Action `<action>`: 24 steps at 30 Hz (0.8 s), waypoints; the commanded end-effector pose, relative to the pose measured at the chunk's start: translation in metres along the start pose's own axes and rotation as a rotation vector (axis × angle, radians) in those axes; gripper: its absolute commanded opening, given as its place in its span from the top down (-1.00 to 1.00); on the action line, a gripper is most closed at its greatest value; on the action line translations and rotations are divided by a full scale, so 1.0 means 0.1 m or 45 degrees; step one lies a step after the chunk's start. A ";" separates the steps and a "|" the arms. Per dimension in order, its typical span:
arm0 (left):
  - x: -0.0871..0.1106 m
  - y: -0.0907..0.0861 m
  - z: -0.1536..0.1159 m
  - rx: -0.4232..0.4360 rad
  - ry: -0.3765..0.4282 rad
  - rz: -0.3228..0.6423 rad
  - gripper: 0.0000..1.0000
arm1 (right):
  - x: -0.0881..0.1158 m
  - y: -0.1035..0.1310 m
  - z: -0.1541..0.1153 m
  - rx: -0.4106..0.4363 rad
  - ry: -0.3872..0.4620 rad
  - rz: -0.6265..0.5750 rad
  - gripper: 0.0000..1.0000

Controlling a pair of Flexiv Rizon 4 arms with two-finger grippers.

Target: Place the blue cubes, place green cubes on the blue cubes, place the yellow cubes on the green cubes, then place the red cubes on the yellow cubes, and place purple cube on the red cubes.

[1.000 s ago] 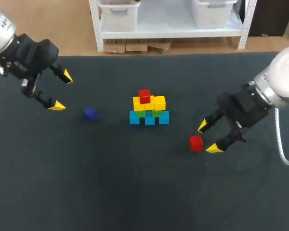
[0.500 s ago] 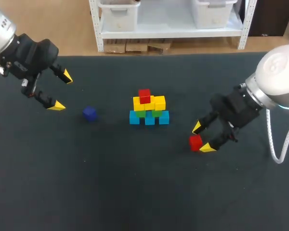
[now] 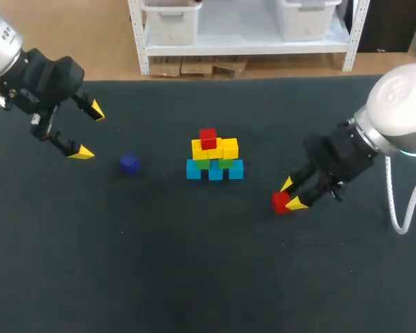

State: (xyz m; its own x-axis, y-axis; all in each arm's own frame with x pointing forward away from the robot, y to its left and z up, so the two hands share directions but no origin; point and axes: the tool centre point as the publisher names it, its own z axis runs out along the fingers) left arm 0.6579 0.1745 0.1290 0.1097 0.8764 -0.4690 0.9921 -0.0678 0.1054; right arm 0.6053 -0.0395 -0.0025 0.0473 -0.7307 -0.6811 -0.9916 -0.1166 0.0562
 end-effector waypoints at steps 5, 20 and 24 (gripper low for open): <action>0.02 0.01 0.01 0.001 -0.005 0.005 -1.00 | -0.21 -0.22 -0.31 0.069 0.022 0.054 1.00; 0.02 0.01 0.01 0.001 -0.005 0.005 -1.00 | -0.85 -0.95 -0.68 0.168 0.071 0.051 1.00; 0.02 0.01 0.01 0.001 -0.005 0.005 -1.00 | -1.01 -1.04 -0.61 0.147 0.050 0.036 1.00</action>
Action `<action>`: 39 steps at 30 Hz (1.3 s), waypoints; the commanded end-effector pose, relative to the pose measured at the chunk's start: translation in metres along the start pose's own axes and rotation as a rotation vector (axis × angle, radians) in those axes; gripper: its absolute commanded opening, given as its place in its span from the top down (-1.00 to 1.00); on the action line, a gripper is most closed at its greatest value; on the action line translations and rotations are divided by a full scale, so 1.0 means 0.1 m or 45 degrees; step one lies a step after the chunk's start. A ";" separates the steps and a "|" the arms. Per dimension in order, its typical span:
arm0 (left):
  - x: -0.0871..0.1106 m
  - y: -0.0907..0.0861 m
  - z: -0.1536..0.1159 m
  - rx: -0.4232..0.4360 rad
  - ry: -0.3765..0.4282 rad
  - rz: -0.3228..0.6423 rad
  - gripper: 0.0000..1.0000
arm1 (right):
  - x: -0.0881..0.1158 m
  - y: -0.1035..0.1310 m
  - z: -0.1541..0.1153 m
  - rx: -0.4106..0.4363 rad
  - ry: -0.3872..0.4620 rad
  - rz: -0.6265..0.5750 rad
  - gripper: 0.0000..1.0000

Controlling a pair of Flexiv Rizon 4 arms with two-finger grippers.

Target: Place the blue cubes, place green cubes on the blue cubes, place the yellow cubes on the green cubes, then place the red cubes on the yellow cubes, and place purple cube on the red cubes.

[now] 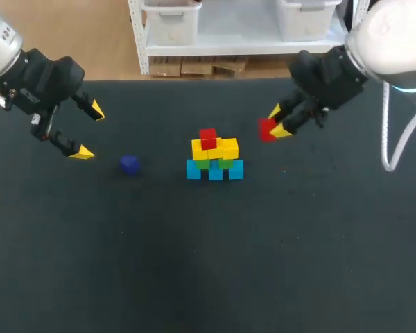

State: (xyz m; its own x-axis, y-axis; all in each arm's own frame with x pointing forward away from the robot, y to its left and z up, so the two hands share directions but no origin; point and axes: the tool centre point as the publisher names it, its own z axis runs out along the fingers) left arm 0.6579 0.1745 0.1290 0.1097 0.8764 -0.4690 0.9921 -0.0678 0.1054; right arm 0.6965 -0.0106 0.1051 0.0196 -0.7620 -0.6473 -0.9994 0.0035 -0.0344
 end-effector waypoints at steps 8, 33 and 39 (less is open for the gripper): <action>0.02 0.01 0.01 0.001 -0.005 0.005 -1.00 | -0.42 -0.12 0.33 -0.110 -0.051 -0.042 1.00; 0.02 0.01 0.01 0.001 -0.005 0.005 -1.00 | -0.58 0.02 0.58 -0.157 -0.055 -0.036 1.00; 0.02 0.01 0.01 0.001 -0.005 0.005 -1.00 | -0.57 0.01 0.59 -0.158 -0.052 -0.030 1.00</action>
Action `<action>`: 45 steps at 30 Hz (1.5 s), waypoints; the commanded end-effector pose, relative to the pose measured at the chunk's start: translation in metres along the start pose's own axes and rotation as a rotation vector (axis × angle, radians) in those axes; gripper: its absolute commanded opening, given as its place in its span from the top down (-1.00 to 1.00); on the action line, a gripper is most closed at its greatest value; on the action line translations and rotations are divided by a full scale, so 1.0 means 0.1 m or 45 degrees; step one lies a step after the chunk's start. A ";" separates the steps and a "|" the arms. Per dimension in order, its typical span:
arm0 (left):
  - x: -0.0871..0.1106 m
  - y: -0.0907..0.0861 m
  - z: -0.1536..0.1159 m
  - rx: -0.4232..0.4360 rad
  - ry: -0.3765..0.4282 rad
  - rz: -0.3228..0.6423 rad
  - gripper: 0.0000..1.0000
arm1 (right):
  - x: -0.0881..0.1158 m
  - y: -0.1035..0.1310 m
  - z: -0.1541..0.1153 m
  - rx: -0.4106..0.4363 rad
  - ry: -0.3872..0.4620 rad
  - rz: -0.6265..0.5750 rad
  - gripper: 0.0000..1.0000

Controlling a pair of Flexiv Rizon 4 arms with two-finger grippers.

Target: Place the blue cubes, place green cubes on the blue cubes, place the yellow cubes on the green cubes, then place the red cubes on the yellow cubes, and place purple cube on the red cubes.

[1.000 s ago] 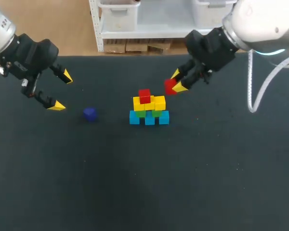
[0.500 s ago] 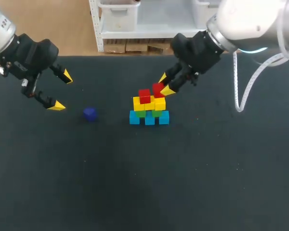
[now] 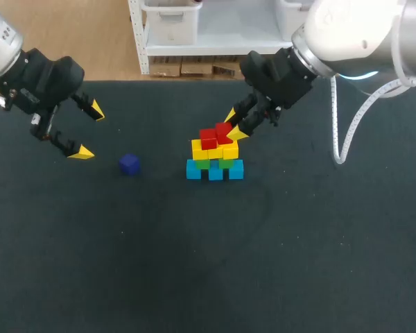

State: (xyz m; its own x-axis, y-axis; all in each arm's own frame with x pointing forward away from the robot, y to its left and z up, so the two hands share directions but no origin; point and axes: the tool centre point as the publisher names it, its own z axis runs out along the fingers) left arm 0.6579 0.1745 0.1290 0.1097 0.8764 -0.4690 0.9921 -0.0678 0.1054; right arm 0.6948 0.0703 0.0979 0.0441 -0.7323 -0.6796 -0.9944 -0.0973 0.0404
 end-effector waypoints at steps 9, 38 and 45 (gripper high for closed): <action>0.02 0.01 0.01 0.001 -0.005 0.005 -1.00 | 0.01 -0.04 0.03 -0.001 0.006 0.019 1.00; 0.02 0.01 0.01 0.001 -0.005 0.005 -1.00 | 0.05 -0.02 0.06 0.014 0.025 0.066 1.00; 0.02 0.01 0.01 0.001 -0.005 0.005 -1.00 | 0.06 -0.02 0.06 0.017 0.025 0.071 1.00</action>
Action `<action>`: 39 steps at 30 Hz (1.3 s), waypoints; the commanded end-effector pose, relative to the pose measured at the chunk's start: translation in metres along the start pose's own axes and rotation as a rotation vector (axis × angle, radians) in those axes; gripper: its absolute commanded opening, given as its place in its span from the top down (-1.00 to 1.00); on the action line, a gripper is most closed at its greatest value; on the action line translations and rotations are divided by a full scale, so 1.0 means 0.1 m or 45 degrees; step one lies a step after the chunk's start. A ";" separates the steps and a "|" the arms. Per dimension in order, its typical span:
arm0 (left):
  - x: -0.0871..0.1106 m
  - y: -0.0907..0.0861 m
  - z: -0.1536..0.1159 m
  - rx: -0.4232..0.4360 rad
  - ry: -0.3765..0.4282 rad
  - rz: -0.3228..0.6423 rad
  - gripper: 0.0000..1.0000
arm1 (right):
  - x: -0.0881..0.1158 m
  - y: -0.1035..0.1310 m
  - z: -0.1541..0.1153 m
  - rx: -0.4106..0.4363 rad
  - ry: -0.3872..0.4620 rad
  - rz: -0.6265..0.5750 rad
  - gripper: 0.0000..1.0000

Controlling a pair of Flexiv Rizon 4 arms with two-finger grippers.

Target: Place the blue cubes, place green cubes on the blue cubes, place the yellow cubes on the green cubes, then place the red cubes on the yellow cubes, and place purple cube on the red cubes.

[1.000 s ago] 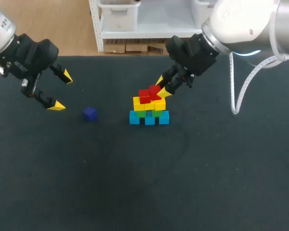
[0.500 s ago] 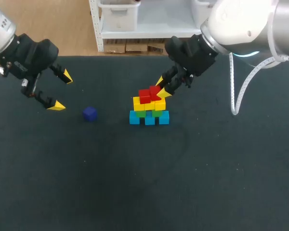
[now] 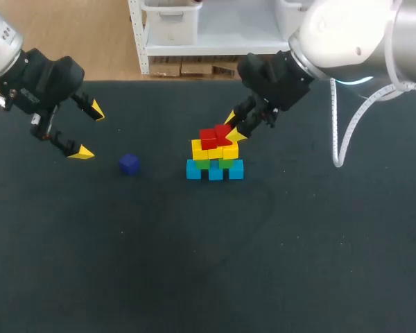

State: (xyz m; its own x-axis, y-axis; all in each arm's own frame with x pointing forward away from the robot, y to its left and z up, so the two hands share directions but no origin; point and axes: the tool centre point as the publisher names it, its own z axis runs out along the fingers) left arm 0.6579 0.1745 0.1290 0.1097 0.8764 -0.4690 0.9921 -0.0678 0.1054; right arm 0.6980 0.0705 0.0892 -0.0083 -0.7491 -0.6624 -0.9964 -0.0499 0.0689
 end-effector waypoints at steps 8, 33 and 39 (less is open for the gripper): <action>0.02 0.01 0.01 0.001 -0.005 0.005 -1.00 | 0.02 0.01 0.00 -0.001 0.000 0.005 0.92; 0.02 0.01 0.01 0.001 -0.005 0.005 -1.00 | 0.01 0.00 0.02 -0.005 0.001 0.002 0.76; 0.02 0.01 0.01 0.001 -0.005 0.005 -1.00 | 0.01 0.00 0.03 -0.010 0.001 0.003 0.69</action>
State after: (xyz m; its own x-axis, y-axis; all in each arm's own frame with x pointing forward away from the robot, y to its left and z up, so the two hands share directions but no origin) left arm 0.6579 0.1745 0.1290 0.1097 0.8764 -0.4690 0.9921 -0.0678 0.1054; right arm 0.6969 0.0711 0.0869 -0.0098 -0.7499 -0.6614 -0.9958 -0.0528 0.0746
